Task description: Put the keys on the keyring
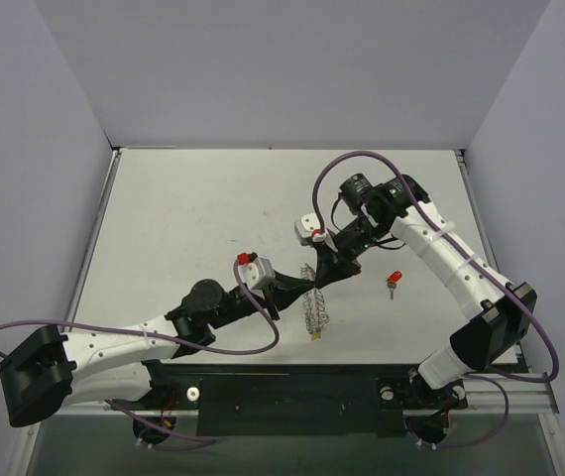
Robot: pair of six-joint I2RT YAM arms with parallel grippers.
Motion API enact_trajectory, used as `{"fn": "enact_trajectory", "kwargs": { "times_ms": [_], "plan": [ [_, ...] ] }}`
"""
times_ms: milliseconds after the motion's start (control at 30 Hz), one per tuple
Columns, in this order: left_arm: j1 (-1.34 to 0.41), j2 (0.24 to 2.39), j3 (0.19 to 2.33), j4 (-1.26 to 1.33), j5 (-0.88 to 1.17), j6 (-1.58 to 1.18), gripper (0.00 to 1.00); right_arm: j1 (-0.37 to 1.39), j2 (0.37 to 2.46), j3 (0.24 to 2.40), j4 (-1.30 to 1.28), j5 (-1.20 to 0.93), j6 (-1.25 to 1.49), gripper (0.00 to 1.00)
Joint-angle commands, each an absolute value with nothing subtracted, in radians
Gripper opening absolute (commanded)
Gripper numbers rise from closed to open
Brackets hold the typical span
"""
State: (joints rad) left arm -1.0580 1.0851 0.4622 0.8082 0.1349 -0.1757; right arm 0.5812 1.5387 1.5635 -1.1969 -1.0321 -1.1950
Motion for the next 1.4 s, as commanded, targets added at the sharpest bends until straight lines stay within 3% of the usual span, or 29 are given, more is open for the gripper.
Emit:
{"fn": "enact_trajectory", "kwargs": {
  "times_ms": [0,167,267,333,500,867,1133,1367],
  "plan": [
    [-1.060,1.091,0.511,0.862,0.124,-0.172,0.00,0.601,1.513,1.595,-1.218,-1.057,-1.163,0.00],
    [-1.060,1.086,0.508,0.847,0.092,-0.195,0.00,0.603,1.516,1.603,-1.198,-0.993,-1.086,0.00],
    [-1.058,1.060,0.503,0.824,0.081,-0.204,0.23,0.609,1.522,1.605,-1.192,-0.951,-1.046,0.00],
    [-1.058,1.040,0.503,0.805,0.075,-0.202,0.31,0.614,1.523,1.608,-1.190,-0.939,-1.039,0.00],
    [-1.058,1.023,0.505,0.790,0.077,-0.198,0.38,0.630,1.532,1.614,-1.190,-0.923,-1.031,0.00],
    [-1.057,1.063,0.541,0.756,0.103,-0.189,0.39,0.638,1.526,1.614,-1.192,-0.919,-1.028,0.00],
    [-1.052,1.088,0.583,0.683,0.126,-0.179,0.30,0.640,1.526,1.614,-1.192,-0.917,-1.028,0.00],
    [-1.048,1.097,0.598,0.638,0.135,-0.178,0.28,0.640,1.525,1.617,-1.192,-0.914,-1.028,0.00]
  ]
}}
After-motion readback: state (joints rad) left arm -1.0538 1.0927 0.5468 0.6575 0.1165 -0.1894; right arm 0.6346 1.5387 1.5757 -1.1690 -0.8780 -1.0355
